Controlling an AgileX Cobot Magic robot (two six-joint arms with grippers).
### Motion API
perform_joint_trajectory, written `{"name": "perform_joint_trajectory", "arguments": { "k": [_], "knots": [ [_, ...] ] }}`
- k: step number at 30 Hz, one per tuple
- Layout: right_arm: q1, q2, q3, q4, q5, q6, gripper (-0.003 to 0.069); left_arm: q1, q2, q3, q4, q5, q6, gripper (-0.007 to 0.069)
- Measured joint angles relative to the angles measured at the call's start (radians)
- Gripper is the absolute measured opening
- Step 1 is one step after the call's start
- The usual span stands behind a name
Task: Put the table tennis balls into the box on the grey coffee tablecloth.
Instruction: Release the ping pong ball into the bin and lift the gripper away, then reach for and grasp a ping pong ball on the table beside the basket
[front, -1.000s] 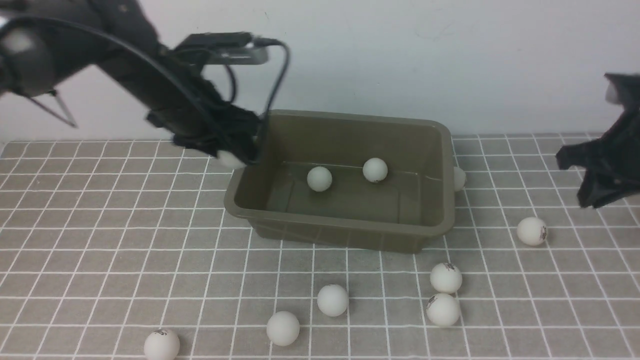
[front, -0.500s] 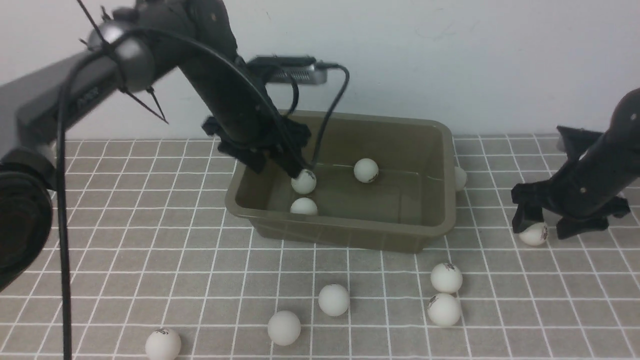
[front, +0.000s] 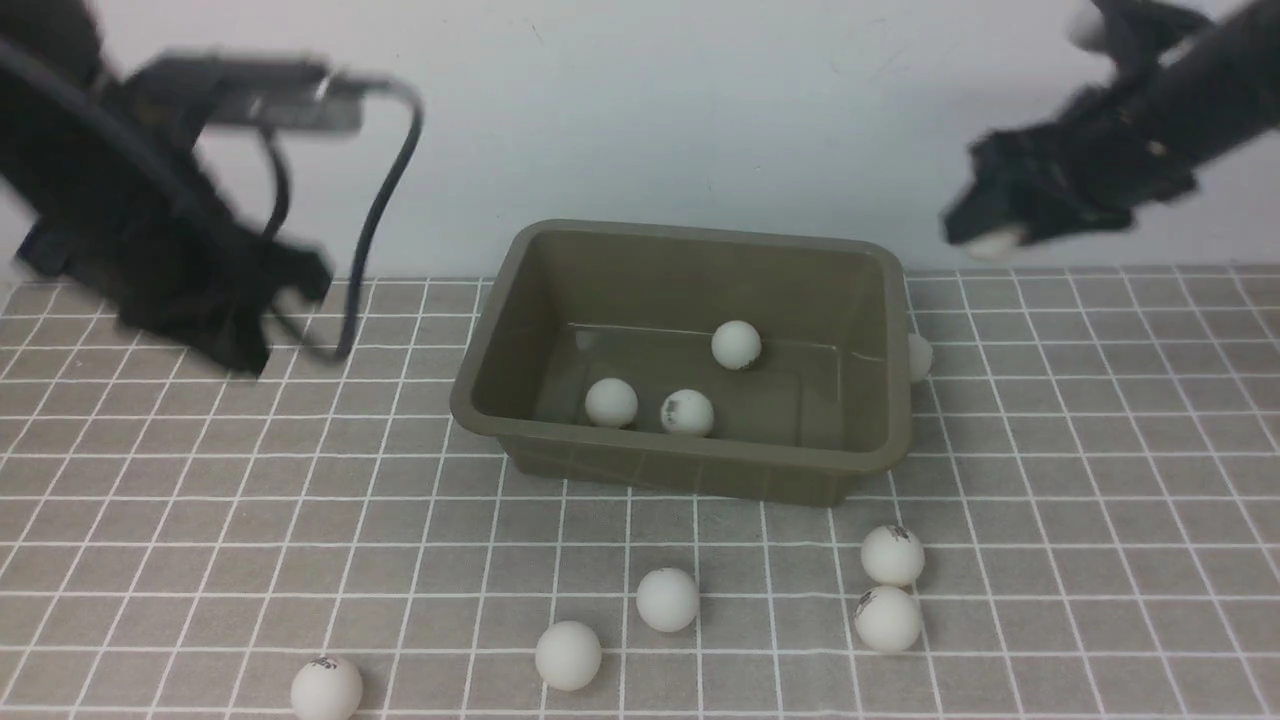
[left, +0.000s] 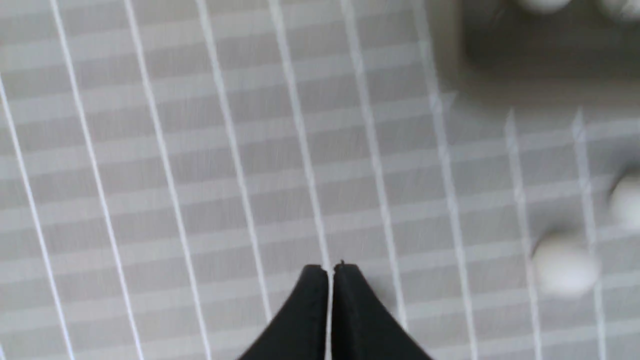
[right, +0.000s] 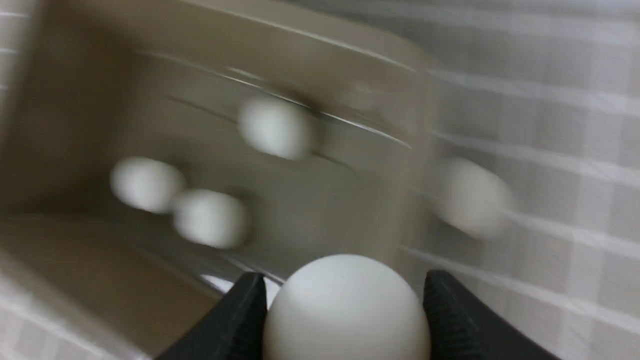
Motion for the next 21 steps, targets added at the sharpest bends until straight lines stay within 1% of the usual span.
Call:
{"name": "perform_joint_trajectory", "arguments": {
  "k": [3, 4, 6, 9, 10, 12, 14, 15, 17, 18, 20, 21],
  "knots": [
    [0.108, 0.026, -0.020, -0.004, -0.058, -0.022, 0.0365, 0.006, -0.066, 0.196, -0.006, -0.021, -0.008, -0.0005],
    [0.138, 0.040, -0.022, -0.016, -0.079, -0.025, 0.0365, 0.006, -0.073, 0.227, -0.013, -0.031, -0.008, -0.0005],
    [0.178, 0.067, -0.022, -0.042, -0.109, -0.026, 0.0375, 0.006, -0.077, 0.323, -0.047, -0.052, 0.015, 0.0004],
    [0.216, 0.097, -0.022, -0.093, -0.130, -0.014, 0.0466, 0.006, -0.074, 0.392, -0.081, -0.081, 0.045, 0.0051],
    [0.222, 0.103, -0.022, -0.109, -0.131, 0.012, 0.0525, 0.006, -0.069, 0.410, -0.095, -0.102, 0.055, 0.0089],
    [0.222, 0.099, -0.022, -0.122, -0.130, 0.048, 0.0610, 0.006, -0.059, 0.430, -0.105, -0.151, 0.072, 0.0176],
    [0.218, 0.085, -0.022, -0.135, -0.120, 0.059, 0.0651, 0.006, -0.042, 0.433, -0.110, -0.195, 0.076, 0.0274],
    [0.216, 0.072, -0.022, -0.144, -0.106, 0.063, 0.0657, 0.006, -0.030, 0.433, -0.113, -0.227, 0.079, 0.0341],
    [0.206, 0.043, -0.022, -0.168, -0.075, 0.067, 0.0647, 0.006, -0.005, 0.433, -0.121, -0.261, 0.079, 0.0424],
    [0.194, 0.011, -0.022, -0.189, -0.038, 0.067, 0.0615, 0.006, 0.014, 0.433, -0.125, -0.271, 0.079, 0.0468],
    [0.165, -0.030, -0.022, -0.224, 0.015, 0.068, 0.0547, 0.001, 0.050, 0.433, -0.127, -0.290, 0.090, 0.0522],
    [0.143, -0.063, -0.022, -0.241, 0.056, 0.068, 0.0477, -0.010, 0.089, 0.433, -0.127, -0.311, 0.105, 0.0546]
  ]
}}
